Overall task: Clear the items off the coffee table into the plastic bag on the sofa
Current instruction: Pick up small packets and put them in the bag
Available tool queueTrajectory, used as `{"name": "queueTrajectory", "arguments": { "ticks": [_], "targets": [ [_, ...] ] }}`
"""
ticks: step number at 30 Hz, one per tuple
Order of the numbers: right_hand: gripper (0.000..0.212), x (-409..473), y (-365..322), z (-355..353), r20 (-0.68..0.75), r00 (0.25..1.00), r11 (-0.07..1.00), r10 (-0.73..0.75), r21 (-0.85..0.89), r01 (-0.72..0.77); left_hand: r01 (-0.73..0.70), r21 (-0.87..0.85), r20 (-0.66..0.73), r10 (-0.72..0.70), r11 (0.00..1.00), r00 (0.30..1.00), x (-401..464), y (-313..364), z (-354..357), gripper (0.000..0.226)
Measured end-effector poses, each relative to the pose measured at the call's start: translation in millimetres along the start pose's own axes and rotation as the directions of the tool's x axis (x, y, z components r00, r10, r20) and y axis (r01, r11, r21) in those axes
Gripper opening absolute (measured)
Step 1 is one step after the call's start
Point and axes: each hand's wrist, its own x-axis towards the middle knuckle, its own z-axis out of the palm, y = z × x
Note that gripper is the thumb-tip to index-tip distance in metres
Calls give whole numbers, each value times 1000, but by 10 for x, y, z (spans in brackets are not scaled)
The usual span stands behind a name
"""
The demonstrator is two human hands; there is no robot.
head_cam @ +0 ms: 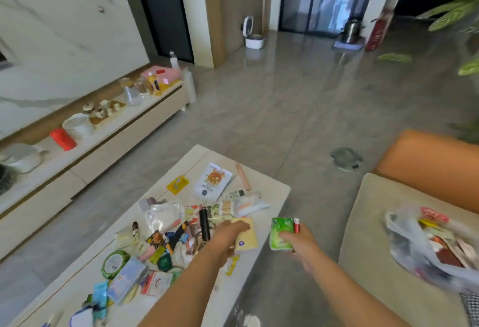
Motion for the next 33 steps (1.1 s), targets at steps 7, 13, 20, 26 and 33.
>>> {"name": "queueTrajectory", "arguments": {
  "ticks": [7,13,20,26,33],
  "targets": [
    [34,234,-161,-1013,-184,983,998,22,67,-10,1,73,121,-10,997,993,222,277,1112,20],
    [35,384,-219,-1694,-284,956,980,80,200,-22,-18,240,241,-42,971,970,450,514,1904,13],
    [35,566,-351,-2402,-485,860,936,160,352,25,-52,394,371,-107,918,923,927,821,2822,30],
    [28,674,-421,-2907,-654,710,897,261,436,71,-166,493,555,-162,854,816,1162,1083,3637,13],
    [37,669,-301,-3405,-765,545,882,343,462,93,-181,583,615,-285,792,735,1266,1015,4454,15]
  ]
}}
